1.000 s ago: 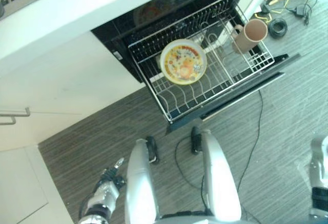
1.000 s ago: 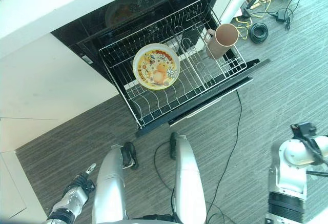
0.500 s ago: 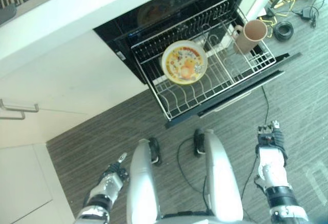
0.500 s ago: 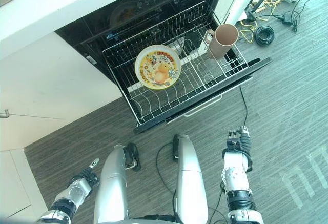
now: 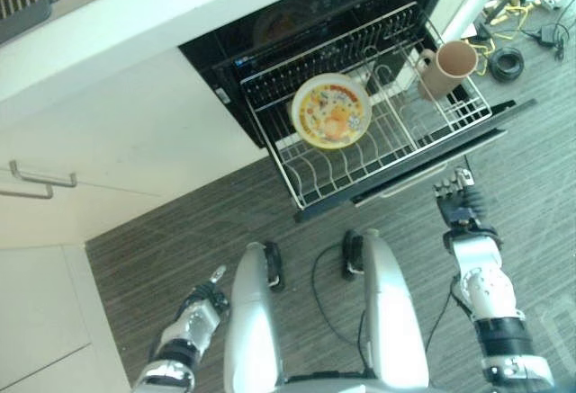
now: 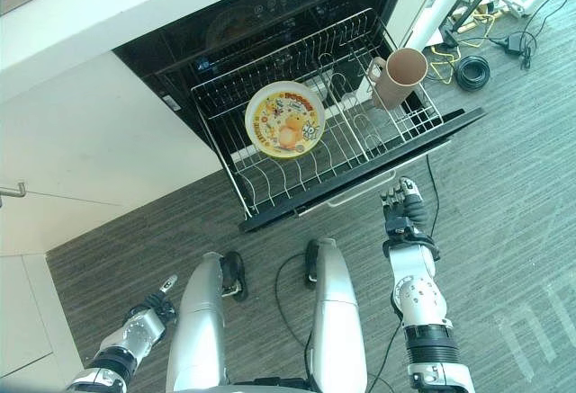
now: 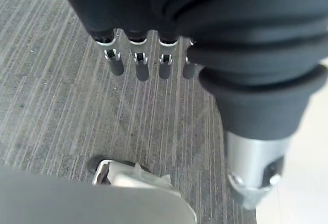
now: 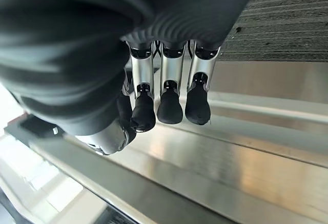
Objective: Place the dishes in the dishwasher.
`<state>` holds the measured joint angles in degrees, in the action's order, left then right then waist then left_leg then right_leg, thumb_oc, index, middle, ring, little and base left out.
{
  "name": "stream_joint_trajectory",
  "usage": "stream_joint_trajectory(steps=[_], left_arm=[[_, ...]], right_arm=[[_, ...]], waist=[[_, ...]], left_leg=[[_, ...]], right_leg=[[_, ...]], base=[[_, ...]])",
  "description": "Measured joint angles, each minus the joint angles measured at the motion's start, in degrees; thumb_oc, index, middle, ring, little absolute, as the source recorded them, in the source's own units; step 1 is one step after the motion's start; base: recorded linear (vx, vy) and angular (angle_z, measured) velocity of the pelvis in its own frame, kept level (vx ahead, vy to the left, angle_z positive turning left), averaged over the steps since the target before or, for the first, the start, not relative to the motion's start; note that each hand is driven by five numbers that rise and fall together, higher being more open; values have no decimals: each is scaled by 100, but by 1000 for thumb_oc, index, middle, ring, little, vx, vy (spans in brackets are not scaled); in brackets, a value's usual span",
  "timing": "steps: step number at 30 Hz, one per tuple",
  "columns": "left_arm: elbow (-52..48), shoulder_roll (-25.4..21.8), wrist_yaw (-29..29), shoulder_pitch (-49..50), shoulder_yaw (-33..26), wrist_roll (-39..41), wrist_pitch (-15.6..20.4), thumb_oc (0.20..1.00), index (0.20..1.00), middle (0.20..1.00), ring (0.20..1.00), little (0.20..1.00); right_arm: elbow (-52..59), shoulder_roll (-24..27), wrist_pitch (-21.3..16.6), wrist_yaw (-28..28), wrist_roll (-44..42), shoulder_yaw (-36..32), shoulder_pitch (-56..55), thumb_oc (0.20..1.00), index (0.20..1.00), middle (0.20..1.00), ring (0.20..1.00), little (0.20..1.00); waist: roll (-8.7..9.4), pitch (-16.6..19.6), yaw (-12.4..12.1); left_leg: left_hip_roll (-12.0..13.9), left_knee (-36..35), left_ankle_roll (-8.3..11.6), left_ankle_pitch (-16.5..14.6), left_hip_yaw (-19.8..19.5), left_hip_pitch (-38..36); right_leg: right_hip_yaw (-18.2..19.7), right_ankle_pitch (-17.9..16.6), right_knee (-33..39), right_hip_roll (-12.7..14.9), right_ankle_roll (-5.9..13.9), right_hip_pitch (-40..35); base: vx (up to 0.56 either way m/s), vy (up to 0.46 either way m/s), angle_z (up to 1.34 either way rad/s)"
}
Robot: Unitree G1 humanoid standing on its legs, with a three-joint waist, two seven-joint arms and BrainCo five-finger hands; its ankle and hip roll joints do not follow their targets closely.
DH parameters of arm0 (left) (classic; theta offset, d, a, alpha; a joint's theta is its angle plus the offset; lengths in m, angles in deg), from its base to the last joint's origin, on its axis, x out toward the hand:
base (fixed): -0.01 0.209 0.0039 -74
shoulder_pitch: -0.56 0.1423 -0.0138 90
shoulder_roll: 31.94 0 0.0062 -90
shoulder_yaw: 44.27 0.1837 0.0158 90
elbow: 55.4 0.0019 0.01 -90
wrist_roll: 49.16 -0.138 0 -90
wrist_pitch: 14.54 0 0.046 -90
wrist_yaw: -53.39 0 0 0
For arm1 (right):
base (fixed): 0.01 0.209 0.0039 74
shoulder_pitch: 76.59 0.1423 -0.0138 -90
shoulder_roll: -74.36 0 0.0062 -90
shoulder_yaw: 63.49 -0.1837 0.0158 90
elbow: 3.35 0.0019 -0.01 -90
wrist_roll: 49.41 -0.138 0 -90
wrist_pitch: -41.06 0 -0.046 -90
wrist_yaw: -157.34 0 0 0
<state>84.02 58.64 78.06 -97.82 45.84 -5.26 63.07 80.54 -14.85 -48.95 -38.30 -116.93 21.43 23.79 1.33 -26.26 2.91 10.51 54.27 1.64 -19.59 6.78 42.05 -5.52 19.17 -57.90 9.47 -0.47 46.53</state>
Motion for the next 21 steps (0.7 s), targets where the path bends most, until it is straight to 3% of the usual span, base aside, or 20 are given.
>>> stream_joint_trajectory(steps=[14,21], left_arm=[[297,88,-121,324,0,-12,-74,1000,1000,1000,1000,1000],[517,59,-129,302,0,-22,-127,1000,1000,1000,1000,1000]], right_arm=[[-156,384,1004,364,685,-2,124,200,200,200,200,200],[-740,782,1536,280,797,203,1056,200,200,200,200,200]], waist=[[1,220,-176],[-28,233,-250]], left_leg=[[-69,118,20,14,-195,89],[-85,312,51,35,-309,332]], right_leg=[[-160,108,-143,104,-84,-35],[-236,171,-403,154,-166,173]], base=[[15,-20,7],[9,-28,7]])
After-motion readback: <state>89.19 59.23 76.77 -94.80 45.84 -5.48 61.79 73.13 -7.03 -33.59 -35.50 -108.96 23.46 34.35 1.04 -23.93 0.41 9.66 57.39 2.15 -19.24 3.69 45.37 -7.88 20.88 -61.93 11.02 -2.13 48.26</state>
